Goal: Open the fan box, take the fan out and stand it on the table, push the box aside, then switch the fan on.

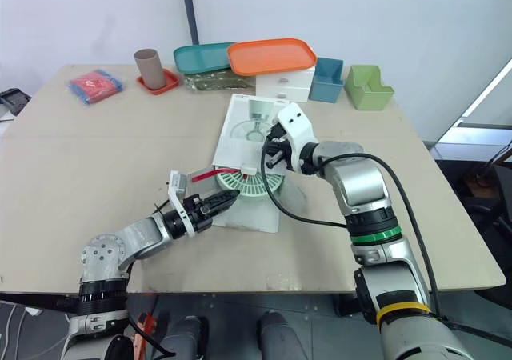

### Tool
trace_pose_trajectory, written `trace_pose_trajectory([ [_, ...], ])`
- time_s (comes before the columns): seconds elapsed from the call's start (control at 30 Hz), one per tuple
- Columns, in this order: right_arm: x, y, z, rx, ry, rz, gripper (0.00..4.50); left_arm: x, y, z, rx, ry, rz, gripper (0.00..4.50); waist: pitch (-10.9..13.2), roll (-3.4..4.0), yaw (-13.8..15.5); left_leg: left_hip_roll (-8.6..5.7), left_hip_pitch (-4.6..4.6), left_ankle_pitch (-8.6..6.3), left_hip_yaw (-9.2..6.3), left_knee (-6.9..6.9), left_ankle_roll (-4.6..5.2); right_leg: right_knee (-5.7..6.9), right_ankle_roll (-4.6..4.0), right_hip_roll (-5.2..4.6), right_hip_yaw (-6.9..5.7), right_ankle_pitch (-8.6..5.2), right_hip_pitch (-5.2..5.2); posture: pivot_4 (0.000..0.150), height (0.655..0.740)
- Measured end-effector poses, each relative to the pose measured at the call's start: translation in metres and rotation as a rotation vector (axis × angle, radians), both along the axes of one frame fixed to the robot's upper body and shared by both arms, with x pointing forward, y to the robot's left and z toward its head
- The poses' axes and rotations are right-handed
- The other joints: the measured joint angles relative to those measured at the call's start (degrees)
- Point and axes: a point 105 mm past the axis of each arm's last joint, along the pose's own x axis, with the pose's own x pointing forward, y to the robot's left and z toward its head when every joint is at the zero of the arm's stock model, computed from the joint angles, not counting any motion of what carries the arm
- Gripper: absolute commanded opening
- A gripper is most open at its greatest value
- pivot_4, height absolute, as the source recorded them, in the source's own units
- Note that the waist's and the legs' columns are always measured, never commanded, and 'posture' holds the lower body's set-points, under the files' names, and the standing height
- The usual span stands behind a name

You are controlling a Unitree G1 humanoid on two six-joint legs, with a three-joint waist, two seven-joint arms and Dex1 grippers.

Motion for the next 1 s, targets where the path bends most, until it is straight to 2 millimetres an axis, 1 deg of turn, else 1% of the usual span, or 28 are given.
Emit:
trace_pose_trajectory([
  [0.3, 0.001, 0.002, -0.003, -0.001, 0.000, 0.007, 0.00, 0.002, 0.004, 0.000, 0.003, 0.000, 0.012, 0.94, 0.0, 0.00, 0.0, 0.03, 0.08, 0.01, 0.01, 0.01, -0.01, 0.00, -0.03, 0.03, 0.00, 0.04, 0.03, 0.150, 0.7400],
  [0.6, 0.002, 0.005, -0.004, 0.002, -0.008, 0.022, 0.00, -0.002, 0.006, -0.001, 0.026, -0.003, -0.012, 0.94, 0.0, 0.00, -0.2, 0.07, 0.08, 0.01, 0.01, 0.00, -0.01, 0.00, -0.04, 0.06, 0.00, 0.04, 0.02, 0.150, 0.7400],
  [0.73, 0.002, 0.007, -0.004, -0.004, -0.010, 0.028, 0.00, -0.005, 0.009, 0.000, 0.046, -0.012, -0.052, 0.94, 0.0, -0.01, -0.2, 0.08, 0.10, 0.01, 0.01, -0.01, -0.01, 0.00, -0.06, 0.08, -0.01, 0.03, 0.02, 0.150, 0.7400],
  [0.87, 0.002, 0.007, -0.005, -0.011, -0.012, 0.029, 0.00, -0.004, 0.010, 0.001, 0.042, -0.001, -0.079, 0.94, 0.0, -0.01, -0.1, 0.08, 0.09, 0.01, 0.01, 0.00, -0.02, 0.00, -0.05, 0.06, -0.02, 0.02, 0.02, 0.150, 0.7400],
  [1.0, 0.002, 0.007, -0.004, -0.014, -0.014, 0.030, 0.00, -0.010, 0.011, 0.000, 0.023, 0.017, -0.113, 0.94, 0.0, -0.01, -0.1, 0.08, 0.08, -0.02, 0.01, -0.02, -0.05, 0.00, -0.07, 0.07, -0.01, -0.01, 0.00, 0.150, 0.7400],
])
